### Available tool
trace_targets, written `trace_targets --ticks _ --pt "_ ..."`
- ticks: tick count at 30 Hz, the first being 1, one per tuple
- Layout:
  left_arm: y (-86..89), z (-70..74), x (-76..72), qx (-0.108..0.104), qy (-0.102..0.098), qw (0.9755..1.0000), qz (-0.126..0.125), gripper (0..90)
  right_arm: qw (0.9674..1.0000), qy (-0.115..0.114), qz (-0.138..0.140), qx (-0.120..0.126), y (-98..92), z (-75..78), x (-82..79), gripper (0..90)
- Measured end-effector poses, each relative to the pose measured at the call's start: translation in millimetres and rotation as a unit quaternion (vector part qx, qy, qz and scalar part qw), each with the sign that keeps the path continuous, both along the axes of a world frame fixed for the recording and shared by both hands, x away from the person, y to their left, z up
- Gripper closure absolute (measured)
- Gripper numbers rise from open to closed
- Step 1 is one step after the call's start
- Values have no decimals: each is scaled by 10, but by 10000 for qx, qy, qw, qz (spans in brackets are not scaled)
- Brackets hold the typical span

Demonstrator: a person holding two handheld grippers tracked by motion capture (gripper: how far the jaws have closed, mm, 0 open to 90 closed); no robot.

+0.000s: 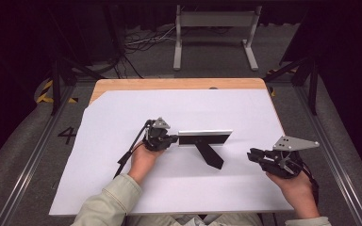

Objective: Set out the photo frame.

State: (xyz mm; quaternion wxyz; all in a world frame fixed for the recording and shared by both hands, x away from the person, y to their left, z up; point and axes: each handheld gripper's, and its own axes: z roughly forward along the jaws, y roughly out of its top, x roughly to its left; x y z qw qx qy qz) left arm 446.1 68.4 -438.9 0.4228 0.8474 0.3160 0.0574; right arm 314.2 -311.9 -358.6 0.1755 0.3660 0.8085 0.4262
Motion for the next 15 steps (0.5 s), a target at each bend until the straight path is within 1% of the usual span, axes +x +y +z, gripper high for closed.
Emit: trace_targets --ticks 2,5,6,7,8,9,15 --pt "-19 -15 11 -33 23 10000 -21 900 10000 4 -15 7 -3 3 -9 751" --pt "-27 -55 46 -130 182 9997 -6 900 10000 0 -31 8 -15 7 -23 751" --pt "-27 -55 46 -130 182 9997 -6 900 10000 0 -31 8 -15 7 -23 751" --pt "-30 -76 66 -170 258 9995 -12 900 10000 2 -34 14 -21 6 -31 751" --pt "-30 -76 66 -170 258 9995 -12 900 10000 2 -34 14 -21 6 -31 751" --pt "-37 -88 76 -169 325 9993 -36 900 10000 5 -42 11 -30 7 -39 750" --pt "-66 -119 96 -190 362 9991 -58 900 10000 7 -65 44 -51 12 -52 750"
